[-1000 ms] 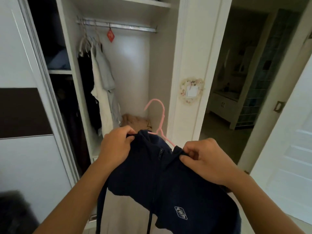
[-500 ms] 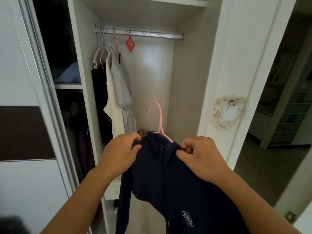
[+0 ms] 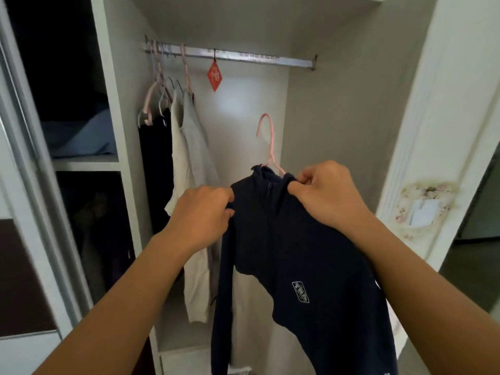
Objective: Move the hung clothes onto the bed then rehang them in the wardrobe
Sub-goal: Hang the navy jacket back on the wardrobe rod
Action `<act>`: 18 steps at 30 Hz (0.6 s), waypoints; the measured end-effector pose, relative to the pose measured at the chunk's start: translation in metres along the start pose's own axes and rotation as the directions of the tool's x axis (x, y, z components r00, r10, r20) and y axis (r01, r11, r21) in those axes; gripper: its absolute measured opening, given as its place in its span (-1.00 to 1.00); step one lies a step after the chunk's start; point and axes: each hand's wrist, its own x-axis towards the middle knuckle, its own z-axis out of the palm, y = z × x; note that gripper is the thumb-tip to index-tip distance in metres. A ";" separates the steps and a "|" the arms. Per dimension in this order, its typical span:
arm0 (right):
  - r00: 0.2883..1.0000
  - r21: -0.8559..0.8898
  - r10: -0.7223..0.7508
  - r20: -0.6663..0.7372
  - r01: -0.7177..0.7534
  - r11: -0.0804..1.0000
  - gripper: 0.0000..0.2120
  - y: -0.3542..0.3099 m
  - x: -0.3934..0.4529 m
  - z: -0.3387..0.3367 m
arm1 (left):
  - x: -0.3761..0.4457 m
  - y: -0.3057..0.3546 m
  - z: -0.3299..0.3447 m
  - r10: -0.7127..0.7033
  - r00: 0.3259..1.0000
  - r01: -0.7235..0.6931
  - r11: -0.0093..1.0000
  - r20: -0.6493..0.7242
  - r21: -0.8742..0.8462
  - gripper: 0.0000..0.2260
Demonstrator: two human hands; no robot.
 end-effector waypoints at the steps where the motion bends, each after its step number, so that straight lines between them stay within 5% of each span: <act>1: 1.000 -0.020 0.002 -0.018 -0.003 1.000 -0.76 -0.004 0.015 0.003 | 0.011 -0.010 -0.001 0.011 1.000 -0.011 1.000 -0.007 0.018 -0.79; 18: 0.994 -0.005 -0.083 -0.072 0.083 0.997 -0.53 -0.057 0.235 0.085 | 0.153 -0.093 -0.001 0.065 0.975 -0.024 0.981 -0.213 0.192 -0.88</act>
